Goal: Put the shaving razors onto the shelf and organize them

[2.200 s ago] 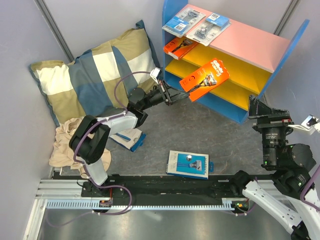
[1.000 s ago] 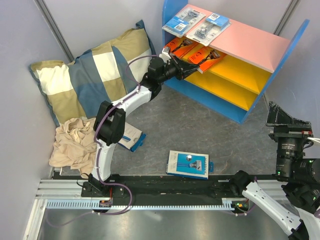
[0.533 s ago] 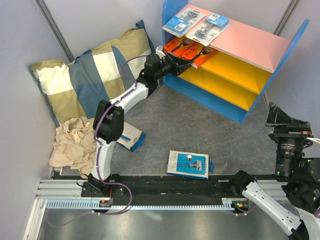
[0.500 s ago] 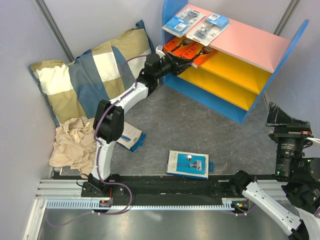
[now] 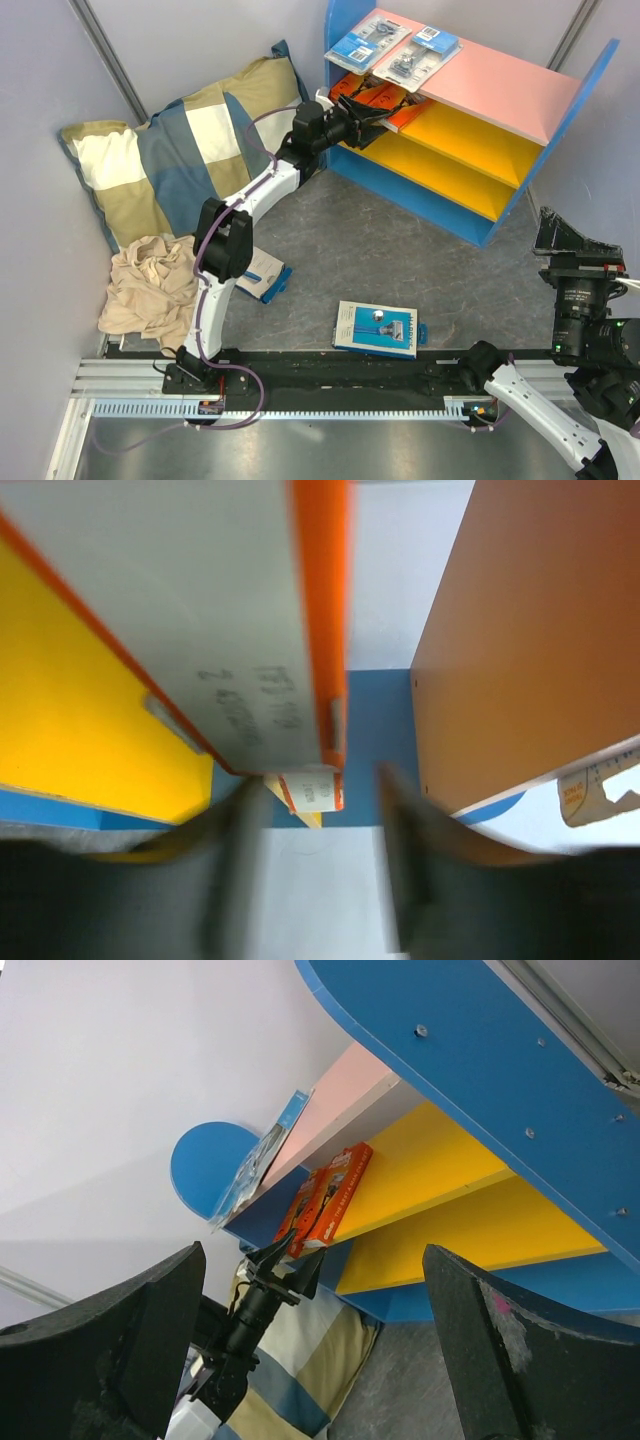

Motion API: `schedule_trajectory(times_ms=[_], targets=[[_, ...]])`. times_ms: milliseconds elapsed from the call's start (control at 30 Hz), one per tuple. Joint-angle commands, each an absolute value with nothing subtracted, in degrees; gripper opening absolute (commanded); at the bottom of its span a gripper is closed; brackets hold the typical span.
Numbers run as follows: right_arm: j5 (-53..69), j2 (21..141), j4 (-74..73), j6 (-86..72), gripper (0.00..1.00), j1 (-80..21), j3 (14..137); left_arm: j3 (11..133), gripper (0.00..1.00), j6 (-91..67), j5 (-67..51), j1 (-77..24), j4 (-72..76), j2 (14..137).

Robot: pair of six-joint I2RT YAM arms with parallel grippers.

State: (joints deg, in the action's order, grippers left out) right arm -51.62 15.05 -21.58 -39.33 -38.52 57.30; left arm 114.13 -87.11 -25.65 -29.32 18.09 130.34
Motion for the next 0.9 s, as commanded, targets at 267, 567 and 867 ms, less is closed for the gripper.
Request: schedule_trajectory(times_ms=[267, 567, 867], targets=[[-53.79, 14.15, -22.15, -38.41, 0.98, -39.2, 57.66, 103.9, 0.99, -77.44, -24.61, -29.36, 23.72, 121.05], [-53.09, 15.82, -22.41, -37.09, 0.98, -39.29, 58.1, 80.87, 1.0, -74.1, -25.13, -29.36, 36.66, 105.74], [-48.08, 20.29, -24.78, -36.82, 0.98, -39.29, 58.01, 69.8, 1.0, -58.37, -28.65, -28.74, 24.53, 89.4]])
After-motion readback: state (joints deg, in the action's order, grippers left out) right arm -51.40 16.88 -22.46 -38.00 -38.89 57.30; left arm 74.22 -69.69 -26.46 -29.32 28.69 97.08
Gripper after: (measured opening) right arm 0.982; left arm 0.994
